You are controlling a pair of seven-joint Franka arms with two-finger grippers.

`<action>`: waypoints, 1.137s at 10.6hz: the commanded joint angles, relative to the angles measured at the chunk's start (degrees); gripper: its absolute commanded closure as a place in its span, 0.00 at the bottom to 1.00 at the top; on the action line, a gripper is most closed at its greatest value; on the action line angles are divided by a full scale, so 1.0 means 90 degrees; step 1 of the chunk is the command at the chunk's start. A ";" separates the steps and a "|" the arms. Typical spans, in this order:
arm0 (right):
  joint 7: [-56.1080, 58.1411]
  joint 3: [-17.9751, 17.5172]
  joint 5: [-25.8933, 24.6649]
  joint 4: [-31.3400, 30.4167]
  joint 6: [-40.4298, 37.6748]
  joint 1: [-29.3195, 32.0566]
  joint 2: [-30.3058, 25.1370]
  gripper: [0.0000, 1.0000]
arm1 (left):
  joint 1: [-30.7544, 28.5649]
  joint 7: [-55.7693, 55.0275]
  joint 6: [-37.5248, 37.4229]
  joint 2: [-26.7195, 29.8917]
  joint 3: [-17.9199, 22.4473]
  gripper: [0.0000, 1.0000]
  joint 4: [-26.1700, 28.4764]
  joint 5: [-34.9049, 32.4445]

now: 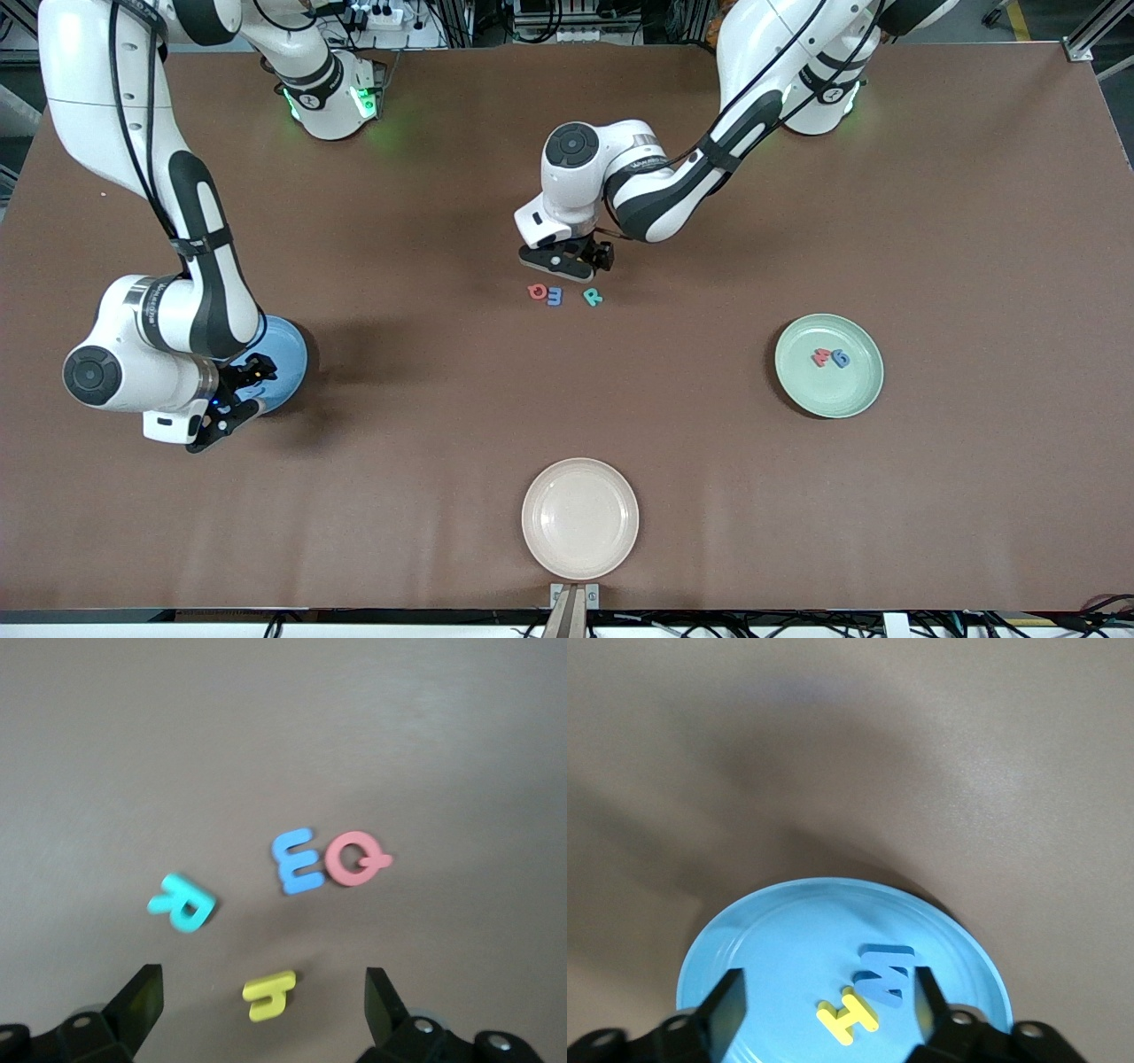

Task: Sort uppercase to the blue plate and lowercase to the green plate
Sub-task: 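Carry the blue N to the blue plate while the left gripper reaches letters, then open the right gripper to drop the N onto the blue plate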

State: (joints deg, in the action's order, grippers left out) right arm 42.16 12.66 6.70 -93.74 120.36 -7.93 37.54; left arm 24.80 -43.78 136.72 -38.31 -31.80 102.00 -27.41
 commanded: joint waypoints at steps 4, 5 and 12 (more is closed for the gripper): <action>-0.0678 -0.0030 0.0144 -0.0082 -0.0043 -0.0358 -0.0138 0.00 | 0.0076 0.3559 0.0385 -0.0372 0.0349 0.00 -0.0512 -0.0246; -0.0941 -0.0030 0.0144 -0.0072 -0.0034 -0.0466 -0.0138 0.00 | 0.0066 0.4262 0.0385 -0.0459 0.0359 0.00 -0.0648 -0.0255; -0.2594 -0.0039 0.0154 -0.0082 0.0005 -0.1189 -0.0109 0.00 | 0.0388 0.6152 0.0385 -0.0694 0.0496 0.00 -0.0913 -0.0246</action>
State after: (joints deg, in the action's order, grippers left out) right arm 20.05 12.22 7.21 -93.65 120.44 -18.58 37.51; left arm 27.14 9.03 139.98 -43.36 -27.96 95.35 -28.38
